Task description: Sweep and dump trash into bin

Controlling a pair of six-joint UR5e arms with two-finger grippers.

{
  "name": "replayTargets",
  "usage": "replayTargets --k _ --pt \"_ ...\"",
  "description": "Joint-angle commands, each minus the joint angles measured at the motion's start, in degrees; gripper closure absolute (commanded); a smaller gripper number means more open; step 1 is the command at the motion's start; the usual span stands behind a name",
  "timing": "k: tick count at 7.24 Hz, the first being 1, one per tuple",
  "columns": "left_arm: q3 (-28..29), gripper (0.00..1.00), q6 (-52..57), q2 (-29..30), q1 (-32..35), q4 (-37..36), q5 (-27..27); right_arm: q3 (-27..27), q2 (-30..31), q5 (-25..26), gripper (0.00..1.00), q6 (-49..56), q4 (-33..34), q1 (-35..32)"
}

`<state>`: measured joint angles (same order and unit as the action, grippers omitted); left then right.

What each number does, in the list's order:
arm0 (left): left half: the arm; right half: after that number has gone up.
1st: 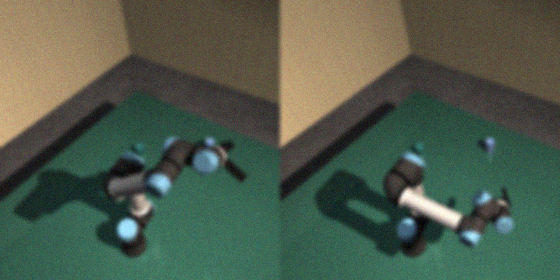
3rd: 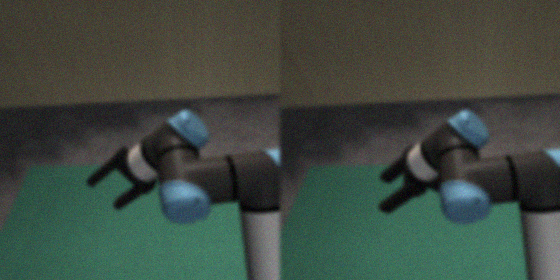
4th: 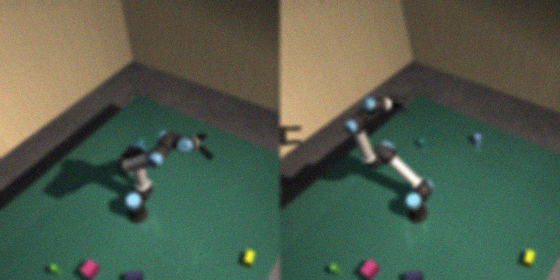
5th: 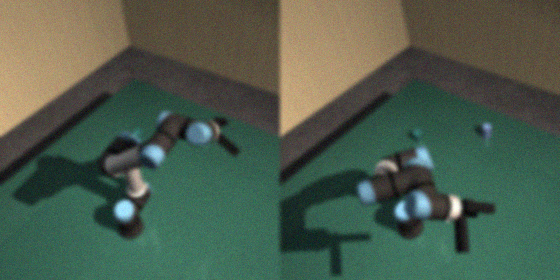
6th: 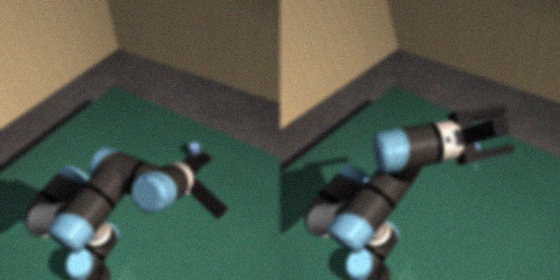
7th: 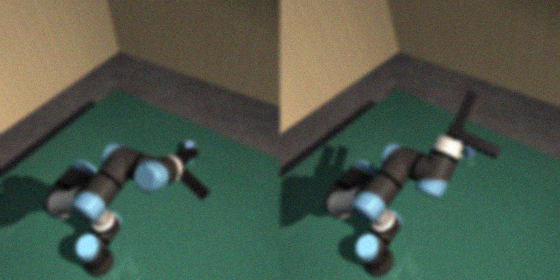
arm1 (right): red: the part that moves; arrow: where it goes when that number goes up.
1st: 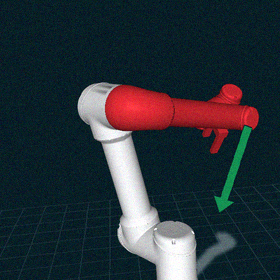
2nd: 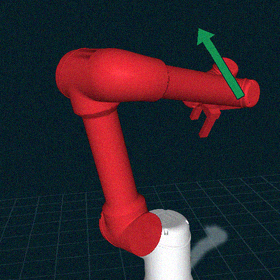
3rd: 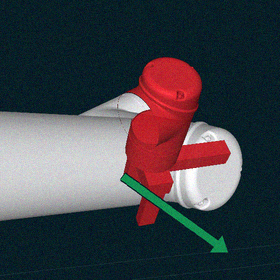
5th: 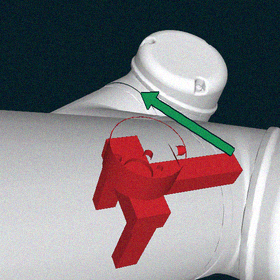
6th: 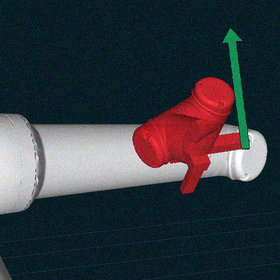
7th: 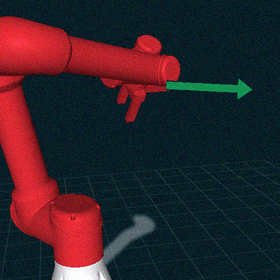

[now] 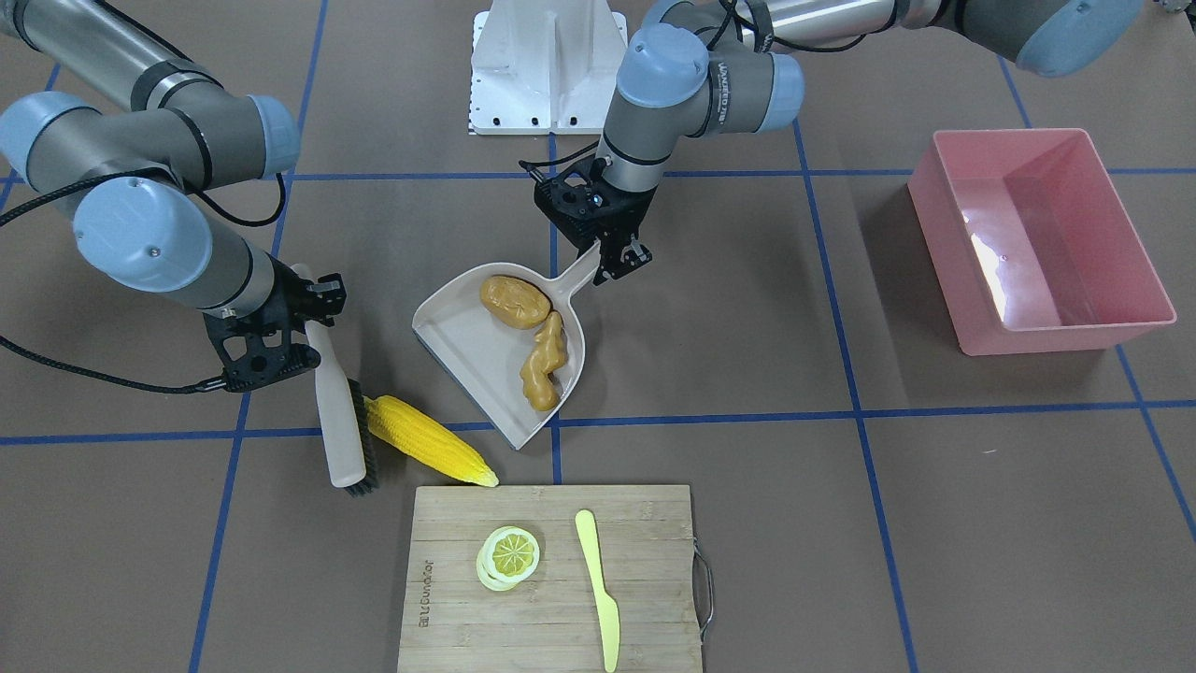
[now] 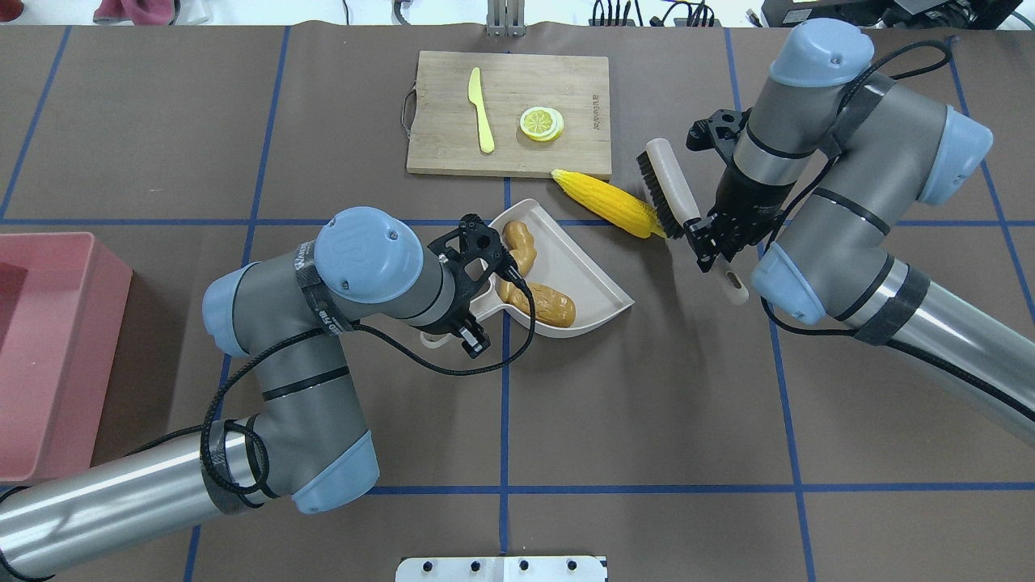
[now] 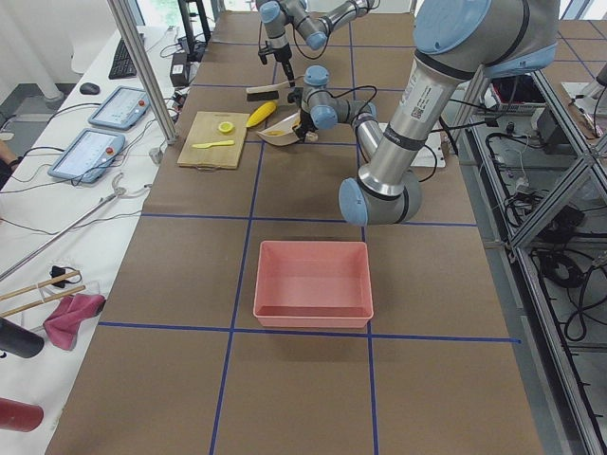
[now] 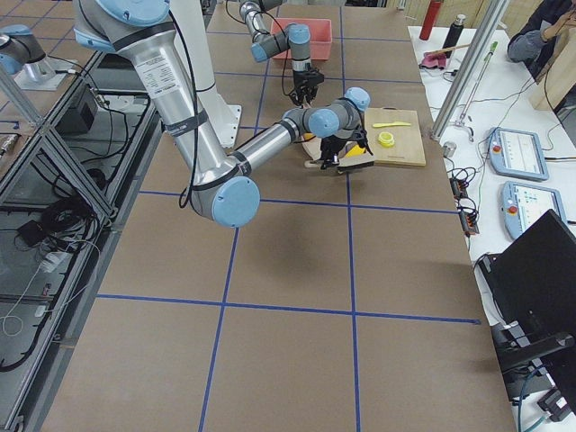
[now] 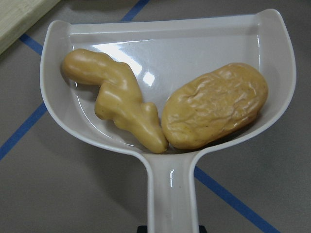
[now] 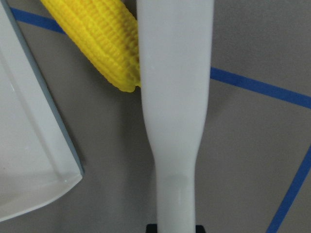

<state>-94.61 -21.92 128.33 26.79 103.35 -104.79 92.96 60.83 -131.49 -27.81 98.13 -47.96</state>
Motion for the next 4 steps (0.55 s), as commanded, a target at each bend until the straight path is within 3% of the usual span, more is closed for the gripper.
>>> replayTargets --k 1,3,4 --pt "0.2 1.00 -0.1 0.0 -0.3 0.2 -0.1 0.1 -0.5 4.2 1.00 7.7 2.8 -1.4" --pt "0.1 1.00 -0.1 0.0 -0.3 0.3 -0.1 -0.4 -0.5 4.9 1.00 16.3 5.1 -4.9" --pt "0.1 1.00 0.0 0.0 -0.3 0.2 -0.1 -1.7 -1.1 9.0 1.00 20.5 4.9 -4.2"
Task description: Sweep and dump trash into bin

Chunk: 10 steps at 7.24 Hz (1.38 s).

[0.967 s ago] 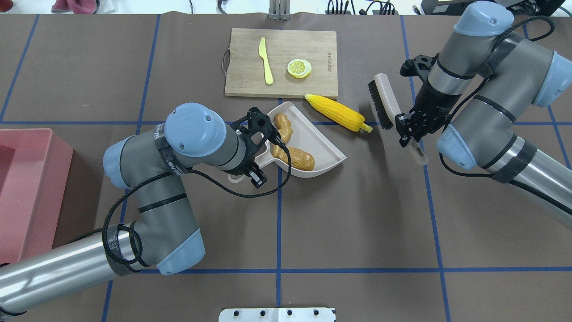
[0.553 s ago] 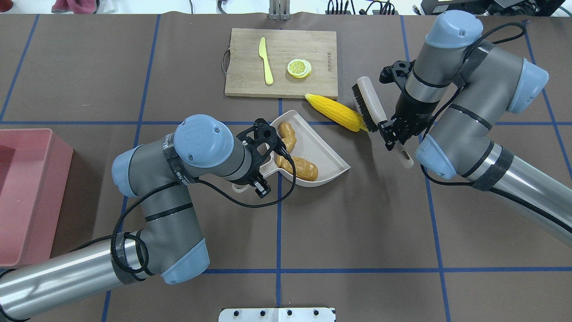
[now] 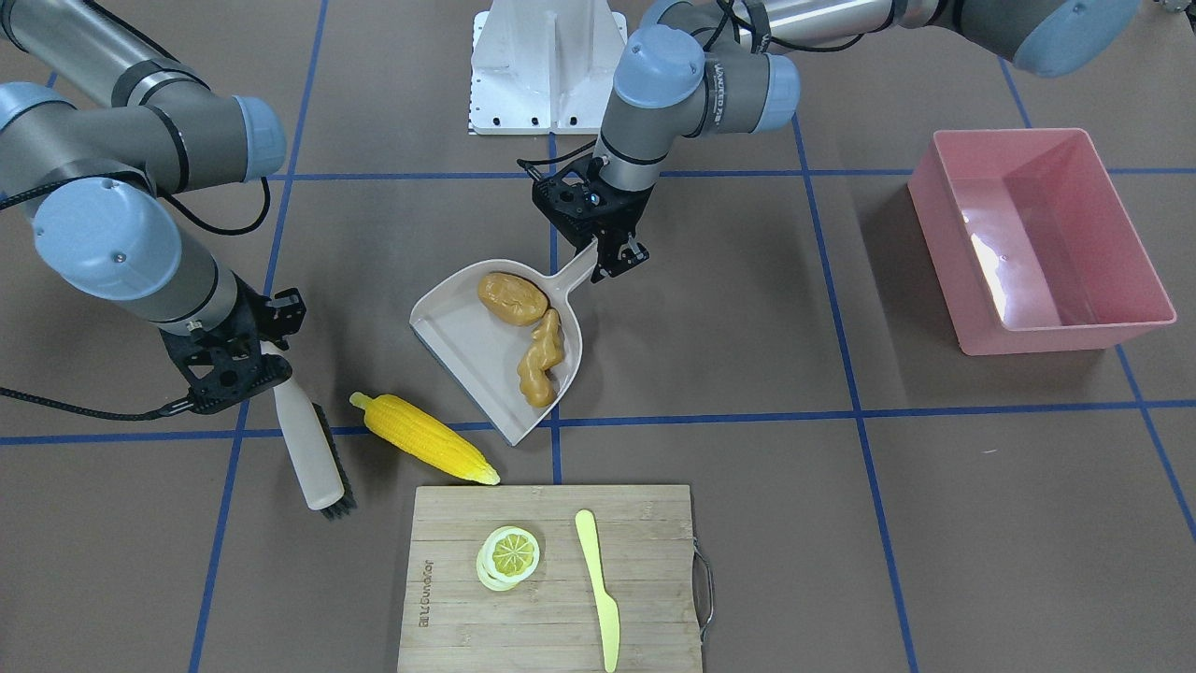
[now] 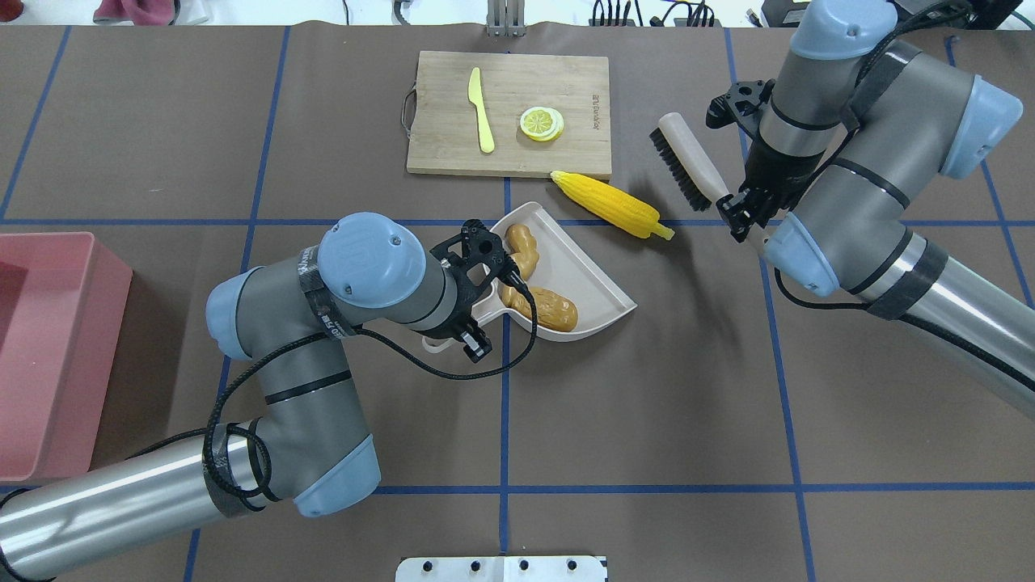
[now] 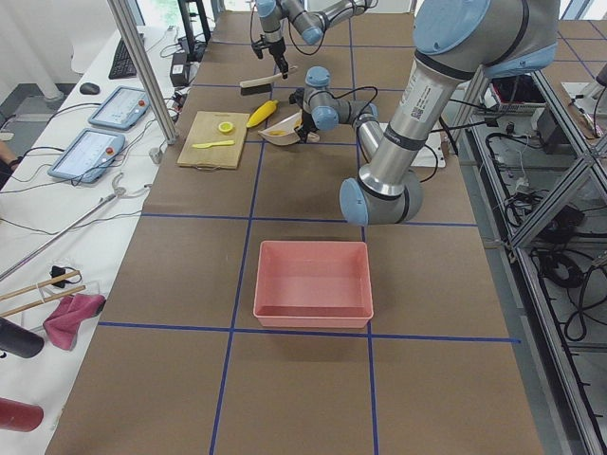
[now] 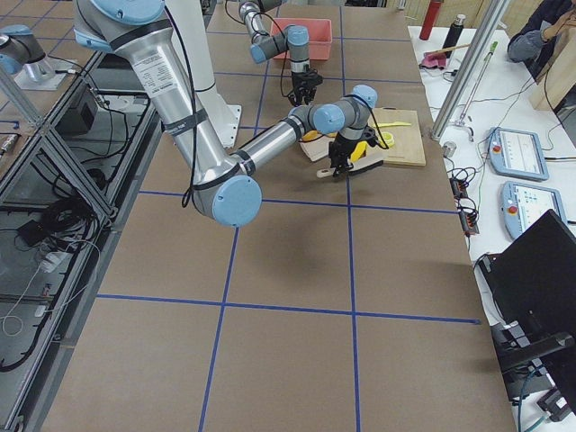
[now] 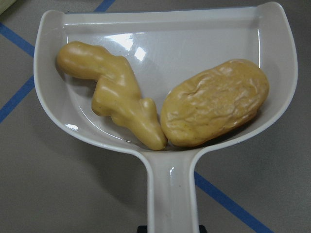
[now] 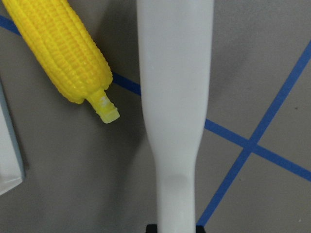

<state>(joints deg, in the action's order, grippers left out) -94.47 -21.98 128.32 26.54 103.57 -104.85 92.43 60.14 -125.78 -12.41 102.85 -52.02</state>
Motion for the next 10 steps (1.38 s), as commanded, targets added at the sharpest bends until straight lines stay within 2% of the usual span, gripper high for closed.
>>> replayTargets --k 1,3,7,10 --pt "0.1 1.00 0.2 0.0 0.0 0.0 0.0 -2.8 -2.2 4.8 1.00 9.2 0.1 2.4" --pt "0.1 1.00 0.2 -0.1 0.0 0.0 0.0 -2.9 -4.1 9.0 1.00 9.9 0.2 7.2" --pt "0.0 1.00 0.3 -0.1 0.0 0.0 0.0 -5.4 -7.7 9.3 1.00 7.3 0.0 9.9" --pt "-0.2 1.00 0.3 -0.1 -0.1 0.1 0.0 -4.0 -9.4 9.1 1.00 0.6 0.5 12.4"
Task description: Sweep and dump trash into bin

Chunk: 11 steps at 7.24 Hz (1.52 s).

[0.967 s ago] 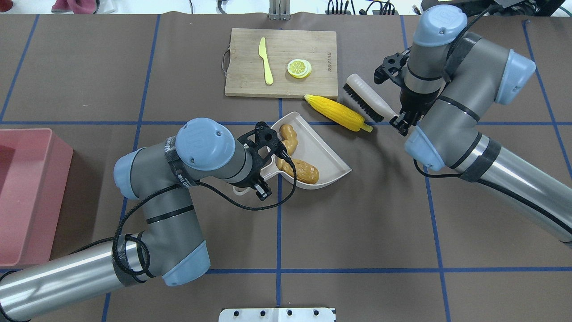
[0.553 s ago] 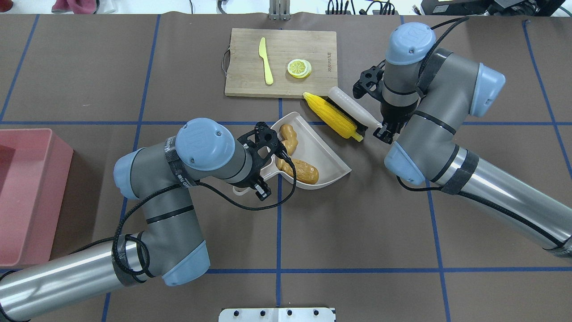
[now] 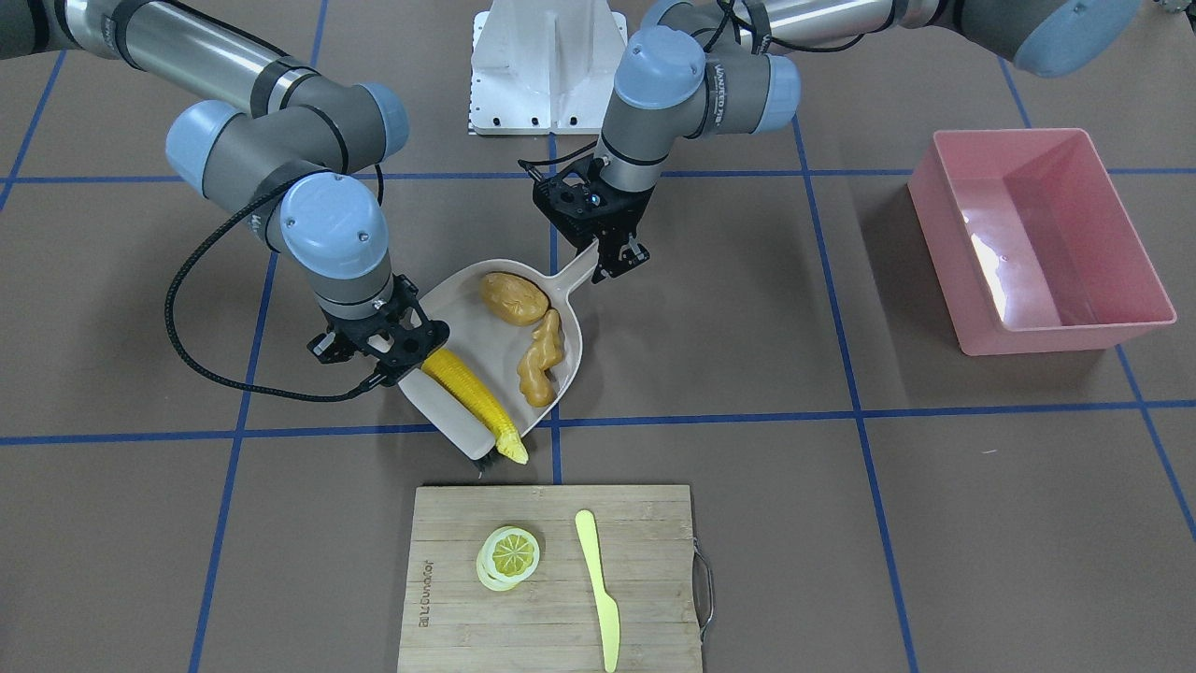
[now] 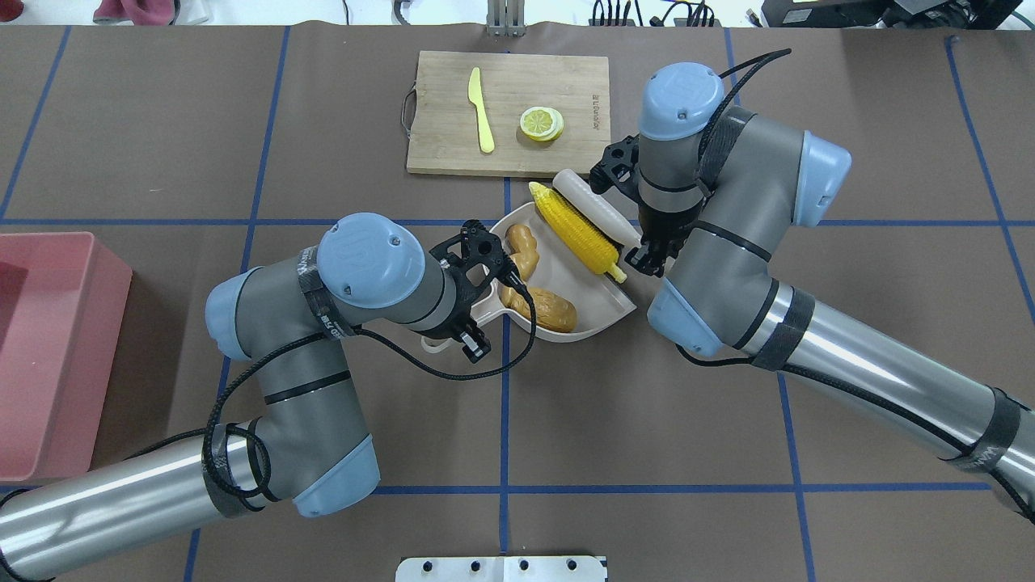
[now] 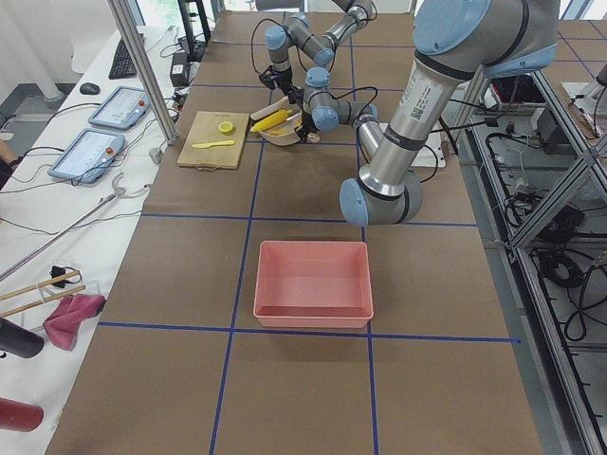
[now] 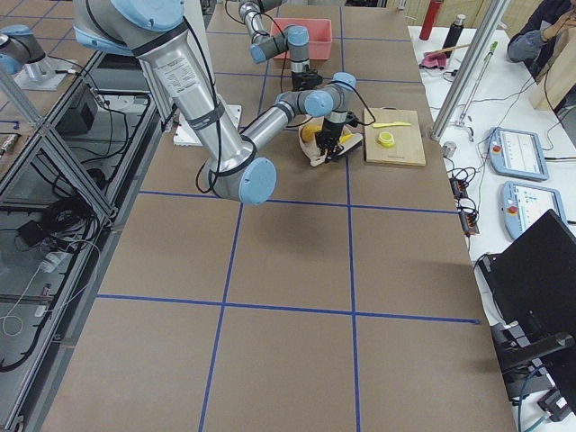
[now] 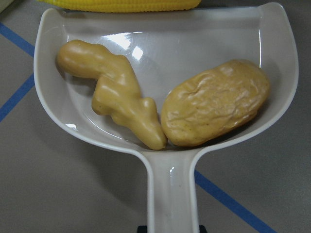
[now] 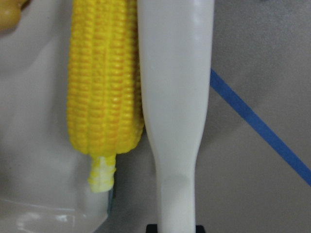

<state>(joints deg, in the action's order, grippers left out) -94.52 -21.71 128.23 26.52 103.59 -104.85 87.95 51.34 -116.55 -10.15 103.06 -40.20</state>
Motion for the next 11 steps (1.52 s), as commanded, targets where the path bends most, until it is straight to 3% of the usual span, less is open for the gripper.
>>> replayTargets --k 1,5,8,11 --pt "-0.1 1.00 0.0 0.0 -0.1 0.0 0.0 2.5 -0.6 -0.2 1.00 -4.2 2.5 1.5" --pt "-0.8 1.00 -0.1 -0.2 -0.2 3.0 0.0 12.7 0.3 0.5 1.00 -5.8 14.3 3.3" --pt "-2.2 1.00 -0.2 -0.8 -0.4 5.7 0.1 19.3 0.3 7.2 1.00 -5.7 22.4 3.3" --pt "-7.0 1.00 0.1 -3.4 -0.2 7.1 0.3 22.2 1.0 11.3 1.00 -5.7 24.5 3.2"
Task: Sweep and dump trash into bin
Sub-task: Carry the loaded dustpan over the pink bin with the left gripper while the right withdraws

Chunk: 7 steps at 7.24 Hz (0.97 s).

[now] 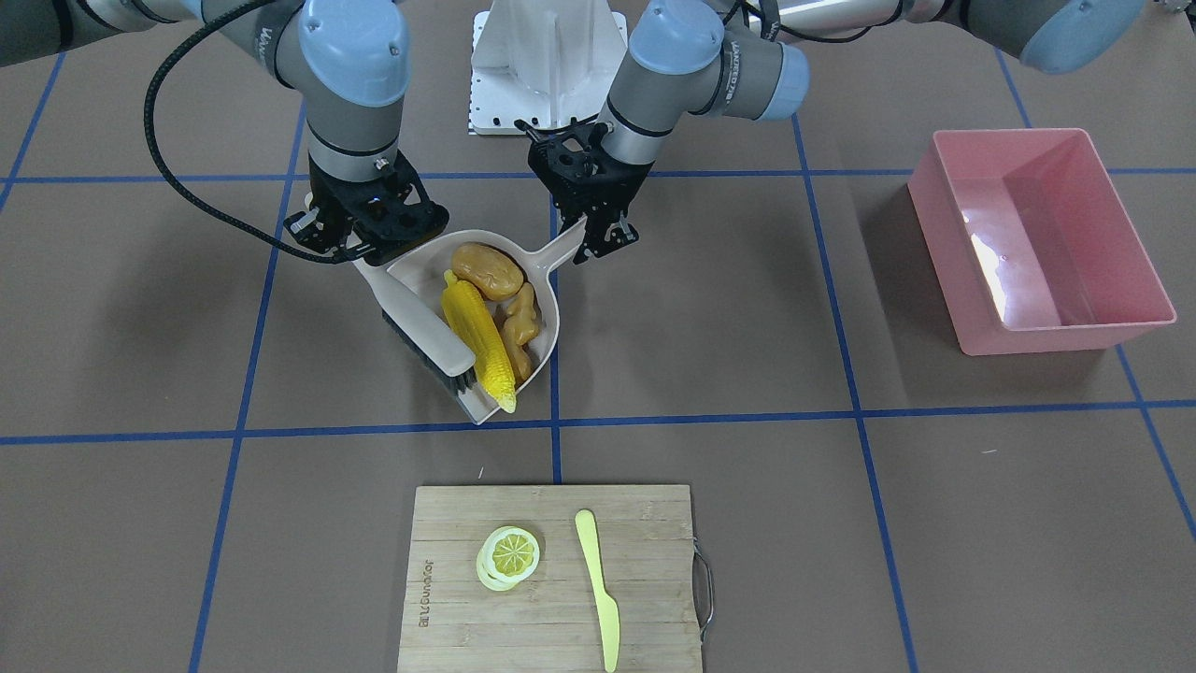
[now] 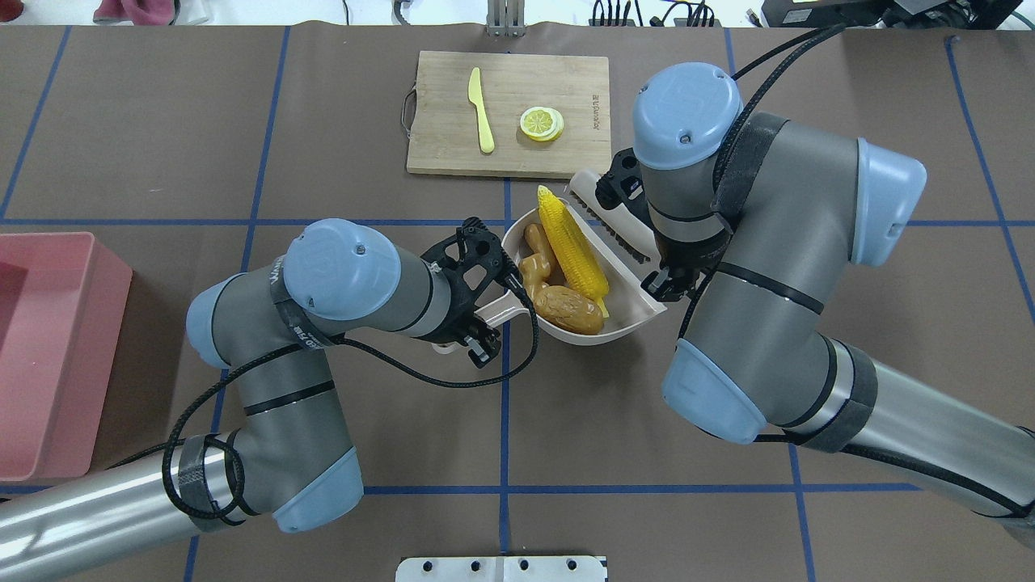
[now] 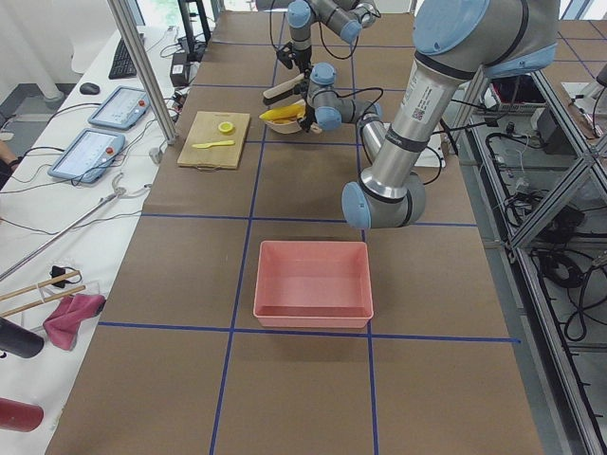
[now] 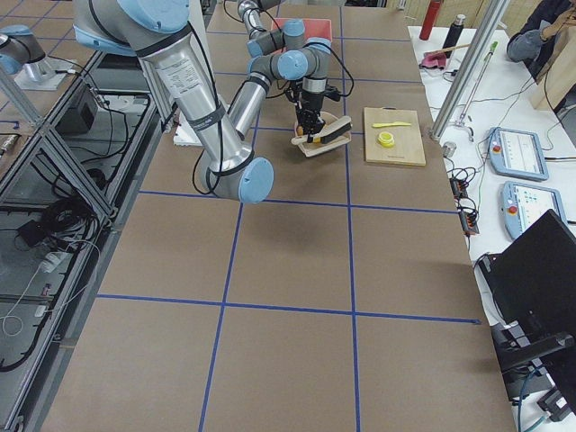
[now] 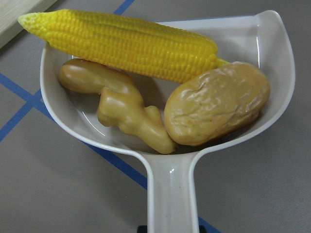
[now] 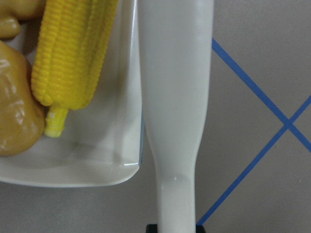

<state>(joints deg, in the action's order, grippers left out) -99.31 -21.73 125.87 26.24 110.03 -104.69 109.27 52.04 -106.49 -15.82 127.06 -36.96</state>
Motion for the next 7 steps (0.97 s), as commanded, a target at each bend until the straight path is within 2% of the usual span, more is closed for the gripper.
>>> replayTargets --k 1,3,4,5,7 --pt "-3.1 1.00 0.2 -1.7 0.2 4.4 1.5 0.9 0.6 2.0 1.00 0.1 0.5 -1.9" --pt "-3.3 1.00 0.4 -1.9 0.2 11.4 5.2 4.6 6.0 1.5 1.00 3.0 0.3 -8.8" --pt "-3.2 1.00 0.4 -2.3 0.1 13.8 6.1 5.7 8.0 0.8 1.00 8.1 0.6 -16.6" --pt "-3.2 1.00 1.6 -2.4 0.2 15.4 7.3 6.7 11.2 -3.4 1.00 13.0 1.8 -23.5" --pt "-3.3 1.00 1.9 -3.3 0.4 19.6 9.5 6.6 20.1 -13.0 1.00 12.3 1.8 -28.9"
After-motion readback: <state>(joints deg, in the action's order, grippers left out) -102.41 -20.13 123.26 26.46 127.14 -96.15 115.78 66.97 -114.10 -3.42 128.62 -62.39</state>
